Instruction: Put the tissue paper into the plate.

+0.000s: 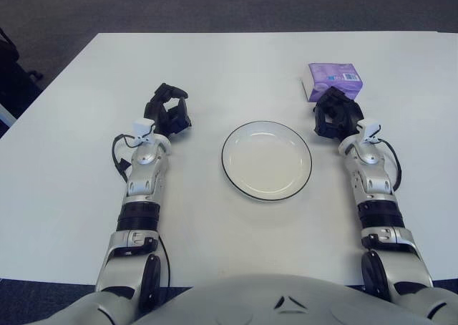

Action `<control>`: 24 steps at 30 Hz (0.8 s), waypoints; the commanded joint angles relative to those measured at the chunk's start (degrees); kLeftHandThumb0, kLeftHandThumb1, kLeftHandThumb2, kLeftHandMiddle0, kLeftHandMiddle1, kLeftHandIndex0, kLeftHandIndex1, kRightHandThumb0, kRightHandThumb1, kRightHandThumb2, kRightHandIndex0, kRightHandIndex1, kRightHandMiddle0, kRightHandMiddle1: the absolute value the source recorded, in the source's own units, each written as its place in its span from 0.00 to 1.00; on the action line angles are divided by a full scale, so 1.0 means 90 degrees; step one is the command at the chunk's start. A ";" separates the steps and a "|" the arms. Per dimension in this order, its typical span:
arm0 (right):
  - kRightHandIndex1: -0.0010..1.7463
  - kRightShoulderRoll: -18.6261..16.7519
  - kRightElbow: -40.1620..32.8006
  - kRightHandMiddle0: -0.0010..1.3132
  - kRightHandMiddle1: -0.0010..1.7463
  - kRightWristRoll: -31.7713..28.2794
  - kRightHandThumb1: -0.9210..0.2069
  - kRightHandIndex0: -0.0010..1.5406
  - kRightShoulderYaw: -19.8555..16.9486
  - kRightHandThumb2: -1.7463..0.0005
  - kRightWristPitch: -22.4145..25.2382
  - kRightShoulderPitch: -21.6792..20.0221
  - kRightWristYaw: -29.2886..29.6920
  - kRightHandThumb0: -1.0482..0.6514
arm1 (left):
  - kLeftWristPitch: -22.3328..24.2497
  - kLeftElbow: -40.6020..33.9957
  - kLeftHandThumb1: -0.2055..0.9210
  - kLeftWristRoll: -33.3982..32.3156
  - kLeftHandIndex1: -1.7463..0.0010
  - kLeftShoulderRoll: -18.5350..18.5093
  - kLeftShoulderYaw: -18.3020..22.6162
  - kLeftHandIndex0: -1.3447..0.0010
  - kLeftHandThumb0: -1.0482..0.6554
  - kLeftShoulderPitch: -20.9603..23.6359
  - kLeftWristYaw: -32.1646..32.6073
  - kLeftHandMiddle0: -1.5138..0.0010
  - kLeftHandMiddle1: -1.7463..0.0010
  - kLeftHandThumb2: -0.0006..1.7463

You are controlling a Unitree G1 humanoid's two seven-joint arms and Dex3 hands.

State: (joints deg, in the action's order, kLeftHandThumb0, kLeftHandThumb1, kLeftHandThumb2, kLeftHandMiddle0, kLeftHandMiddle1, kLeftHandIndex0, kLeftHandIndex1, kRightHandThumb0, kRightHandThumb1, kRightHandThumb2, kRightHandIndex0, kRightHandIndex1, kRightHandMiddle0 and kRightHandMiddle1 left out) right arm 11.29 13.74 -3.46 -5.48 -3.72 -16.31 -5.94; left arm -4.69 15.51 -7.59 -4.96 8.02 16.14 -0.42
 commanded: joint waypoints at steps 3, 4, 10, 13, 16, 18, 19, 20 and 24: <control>1.00 0.0019 -0.0142 0.45 1.00 0.0537 0.51 0.84 0.0213 0.27 -0.0322 0.0658 0.0243 0.34 | -0.0082 0.0540 0.67 0.0039 0.00 0.0308 -0.0052 0.67 0.37 -0.0660 0.0041 0.28 0.00 0.59; 1.00 0.0031 -0.0182 0.45 1.00 0.0624 0.52 0.84 0.0232 0.26 -0.0367 0.0670 0.0298 0.34 | -0.0082 0.0539 0.67 0.0036 0.00 0.0309 -0.0049 0.67 0.37 -0.0661 0.0040 0.28 0.00 0.59; 1.00 0.0416 -0.0908 0.49 1.00 0.1369 0.57 0.83 0.0398 0.22 -0.0348 0.0606 0.0455 0.32 | -0.0120 0.0535 0.67 0.0003 0.00 0.0324 -0.0023 0.68 0.37 -0.0663 0.0032 0.28 0.00 0.59; 1.00 0.0869 -0.1463 0.50 1.00 0.2178 0.59 0.79 0.0534 0.21 -0.0476 0.0551 0.0525 0.32 | -0.0151 0.0538 0.67 -0.0007 0.00 0.0329 -0.0012 0.68 0.37 -0.0665 0.0035 0.28 0.00 0.59; 1.00 0.0994 -0.1706 0.50 1.00 0.2617 0.58 0.77 0.0578 0.21 -0.0547 0.0599 0.0610 0.32 | -0.0167 0.0519 0.68 -0.0002 0.00 0.0335 -0.0005 0.68 0.37 -0.0683 0.0037 0.28 0.00 0.58; 1.00 0.1130 -0.1876 0.49 1.00 0.3061 0.57 0.73 0.0639 0.23 -0.0644 0.0624 0.0776 0.33 | -0.0187 0.0508 0.68 0.0012 0.00 0.0337 -0.0003 0.68 0.37 -0.0694 0.0055 0.28 0.00 0.58; 1.00 0.1219 -0.1914 0.48 1.00 0.3317 0.56 0.72 0.0676 0.23 -0.0684 0.0609 0.0879 0.33 | -0.0195 0.0502 0.68 0.0022 0.00 0.0338 -0.0003 0.68 0.37 -0.0695 0.0072 0.28 0.00 0.58; 1.00 0.1272 -0.1946 0.47 1.00 0.3493 0.54 0.70 0.0702 0.25 -0.0703 0.0604 0.0949 0.33 | -0.0198 0.0490 0.68 0.0027 0.00 0.0336 0.0000 0.68 0.37 -0.0703 0.0080 0.28 0.00 0.58; 1.00 0.1487 -0.1961 0.43 1.00 0.4063 0.49 0.62 0.0770 0.29 -0.0664 0.0515 0.1128 0.34 | -0.0174 0.0453 0.68 0.0030 0.00 0.0335 0.0007 0.68 0.37 -0.0713 0.0103 0.28 0.00 0.58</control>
State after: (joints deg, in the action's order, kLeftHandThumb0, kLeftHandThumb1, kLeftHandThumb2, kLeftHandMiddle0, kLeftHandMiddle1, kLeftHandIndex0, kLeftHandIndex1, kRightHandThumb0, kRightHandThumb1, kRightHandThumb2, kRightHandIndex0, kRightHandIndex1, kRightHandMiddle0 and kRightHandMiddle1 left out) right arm 22.92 -3.39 29.15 0.70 -9.41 -11.34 2.90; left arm -5.82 16.04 -7.64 -4.79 8.45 16.45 -0.15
